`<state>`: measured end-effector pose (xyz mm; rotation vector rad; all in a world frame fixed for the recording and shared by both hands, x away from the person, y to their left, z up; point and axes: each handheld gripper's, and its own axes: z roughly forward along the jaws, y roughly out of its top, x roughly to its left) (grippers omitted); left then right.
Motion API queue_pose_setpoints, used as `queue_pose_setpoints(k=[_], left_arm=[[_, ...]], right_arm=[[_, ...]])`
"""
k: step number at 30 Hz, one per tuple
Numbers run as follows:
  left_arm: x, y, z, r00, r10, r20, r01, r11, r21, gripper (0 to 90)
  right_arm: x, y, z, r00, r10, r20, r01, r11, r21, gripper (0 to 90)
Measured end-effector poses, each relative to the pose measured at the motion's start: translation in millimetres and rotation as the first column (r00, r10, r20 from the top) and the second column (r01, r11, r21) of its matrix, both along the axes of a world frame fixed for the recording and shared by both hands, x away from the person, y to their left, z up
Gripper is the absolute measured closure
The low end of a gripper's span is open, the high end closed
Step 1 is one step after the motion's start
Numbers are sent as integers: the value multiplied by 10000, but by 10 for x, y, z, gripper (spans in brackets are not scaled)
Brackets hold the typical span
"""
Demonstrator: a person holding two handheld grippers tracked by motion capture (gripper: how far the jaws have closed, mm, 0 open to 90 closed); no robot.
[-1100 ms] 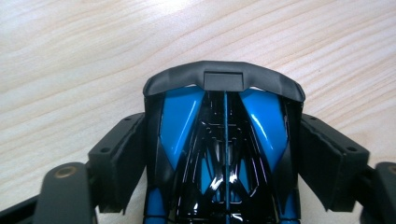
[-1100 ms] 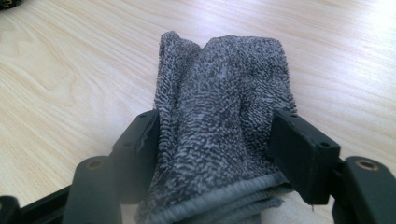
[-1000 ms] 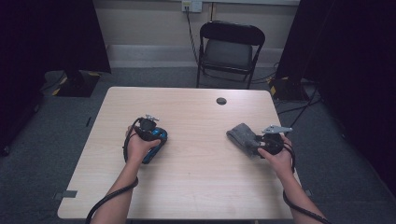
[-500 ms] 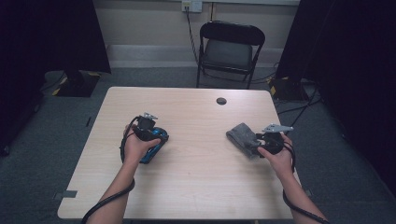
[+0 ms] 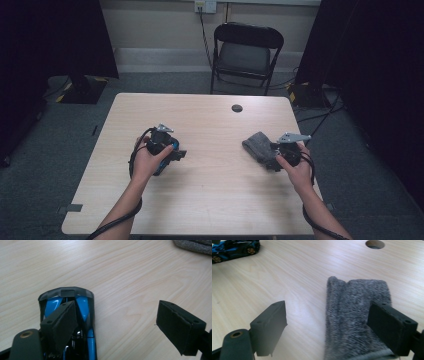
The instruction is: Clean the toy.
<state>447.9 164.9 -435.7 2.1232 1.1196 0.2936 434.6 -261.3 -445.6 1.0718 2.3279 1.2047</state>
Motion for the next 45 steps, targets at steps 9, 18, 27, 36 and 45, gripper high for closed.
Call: queue_pose_setpoints(k=[9, 18, 27, 36, 45], left_arm=[[-189, -99, 21, 9968, -797, 105, 797, 9968, -40, 165], [-321, -185, -23, 9904, -1365, -209, 1358, 9903, -301, 168], [-454, -261, -84, 9833, -1807, -208, 1797, 9828, -427, 168], [-577, -363, -171, 9705, -2398, -249, 2387, 9703, -399, 167], [-710, -487, -333, 9500, -3086, -475, 3076, 9511, -279, 167]], right_arm=[[-91, 187, 49, 9980, 607, 174, -606, 9981, -103, 148], [-147, 364, 43, 9927, 1204, 87, -1202, 9926, -166, 149], [-231, 551, 38, 9833, 1818, 23, -1817, 9831, -239, 149], [-324, 714, 3, 9712, 2378, -143, -2381, 9710, -223, 151], [-432, 854, -121, 9551, 2928, -450, -2946, 9548, -398, 152]])
